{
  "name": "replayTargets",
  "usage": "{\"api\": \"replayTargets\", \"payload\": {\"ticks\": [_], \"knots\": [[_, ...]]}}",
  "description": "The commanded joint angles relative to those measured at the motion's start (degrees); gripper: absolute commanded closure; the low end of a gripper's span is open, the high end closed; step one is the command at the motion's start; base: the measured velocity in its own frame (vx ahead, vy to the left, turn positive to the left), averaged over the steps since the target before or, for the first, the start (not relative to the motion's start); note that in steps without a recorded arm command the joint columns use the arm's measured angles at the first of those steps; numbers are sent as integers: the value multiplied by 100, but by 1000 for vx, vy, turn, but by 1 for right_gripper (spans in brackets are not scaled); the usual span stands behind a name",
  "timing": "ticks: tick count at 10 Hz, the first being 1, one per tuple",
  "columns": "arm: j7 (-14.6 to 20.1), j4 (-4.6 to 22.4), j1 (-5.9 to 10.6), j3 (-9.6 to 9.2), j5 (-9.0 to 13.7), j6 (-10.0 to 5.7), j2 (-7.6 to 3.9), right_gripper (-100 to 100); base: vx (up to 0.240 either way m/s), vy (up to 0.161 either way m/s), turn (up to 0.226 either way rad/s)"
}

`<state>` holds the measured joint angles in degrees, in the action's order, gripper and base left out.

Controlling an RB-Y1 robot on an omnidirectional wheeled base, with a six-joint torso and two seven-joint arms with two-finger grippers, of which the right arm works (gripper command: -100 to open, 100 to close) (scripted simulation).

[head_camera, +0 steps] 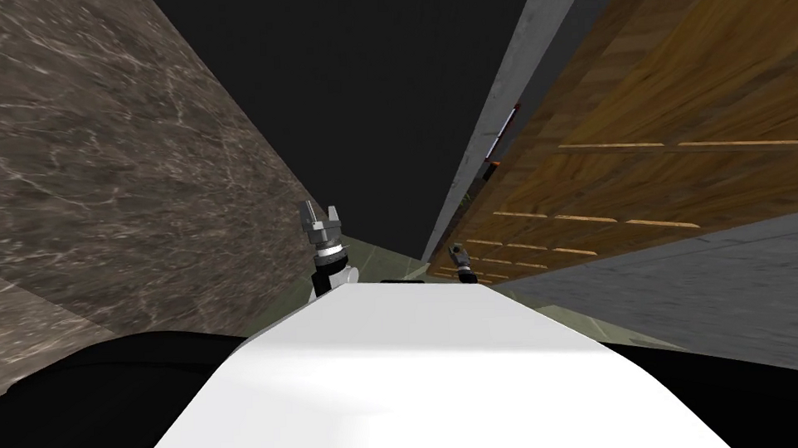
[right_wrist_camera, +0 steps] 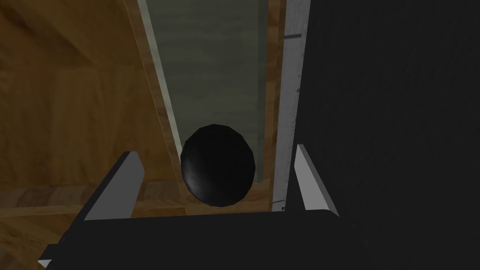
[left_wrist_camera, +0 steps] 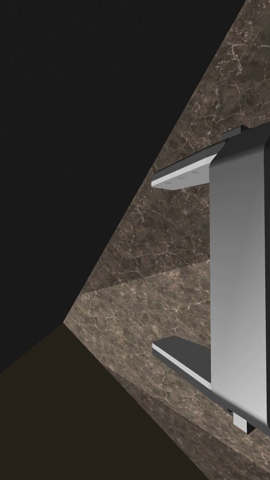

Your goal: Pull the door open

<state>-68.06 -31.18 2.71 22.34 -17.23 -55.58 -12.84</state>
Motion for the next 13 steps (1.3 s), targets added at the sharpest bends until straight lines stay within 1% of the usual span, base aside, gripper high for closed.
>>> {"api": "replayTargets", "payload": {"ticks": [1, 2, 7, 8, 10, 11, 13], "knots": [[0, 0, 0, 0, 0, 0, 0, -100, 92, -21, 3], [0, 0, 0, 0, 0, 0, 0, 100, -20, 6, -2], [0, 0, 0, 0, 0, 0, 0, 100, -16, 3, 2], [164, -12, -16, -48, 68, 16, -3, 100, -14, -8, 41], [339, -33, -29, -90, 145, 21, -11, 100, -28, -16, 40], [501, -52, -42, -130, 217, 26, -18, 100, -32, -12, 54], [663, -72, -54, -170, 289, 30, -25, 100, -29, -10, 35]]}}
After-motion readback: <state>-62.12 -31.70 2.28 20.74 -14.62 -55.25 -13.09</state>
